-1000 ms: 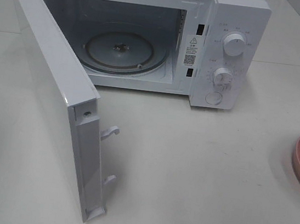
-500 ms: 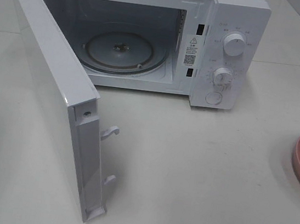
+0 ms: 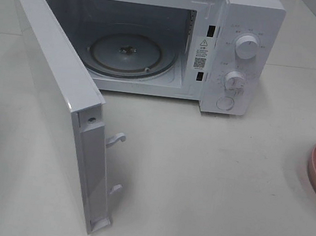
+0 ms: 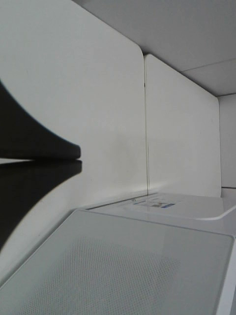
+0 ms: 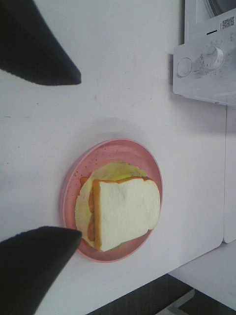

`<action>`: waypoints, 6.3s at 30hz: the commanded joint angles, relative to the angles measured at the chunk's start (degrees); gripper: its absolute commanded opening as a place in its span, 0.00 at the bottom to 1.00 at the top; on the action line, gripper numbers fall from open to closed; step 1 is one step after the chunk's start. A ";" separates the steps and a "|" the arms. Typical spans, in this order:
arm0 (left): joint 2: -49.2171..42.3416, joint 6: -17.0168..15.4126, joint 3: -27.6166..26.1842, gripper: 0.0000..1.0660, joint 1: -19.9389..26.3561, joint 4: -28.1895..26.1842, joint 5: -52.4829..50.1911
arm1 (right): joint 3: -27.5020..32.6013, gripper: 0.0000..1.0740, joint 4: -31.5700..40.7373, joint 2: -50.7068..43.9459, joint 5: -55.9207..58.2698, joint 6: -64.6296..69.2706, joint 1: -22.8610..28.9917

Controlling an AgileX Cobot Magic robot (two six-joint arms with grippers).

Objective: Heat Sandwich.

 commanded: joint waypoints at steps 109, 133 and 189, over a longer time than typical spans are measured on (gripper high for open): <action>63.08 4.30 -62.34 0.00 -43.32 -12.95 -1.83 | 0.11 0.71 0.06 -1.60 -0.34 -0.46 -0.46; 66.00 4.07 -66.52 0.00 -40.68 -12.89 -0.92 | 0.11 0.71 0.06 -1.60 -0.34 -0.46 -0.46; 30.71 1.15 -46.29 0.92 -42.57 -5.39 58.04 | 0.11 0.71 0.06 -1.60 -0.34 -0.46 -0.46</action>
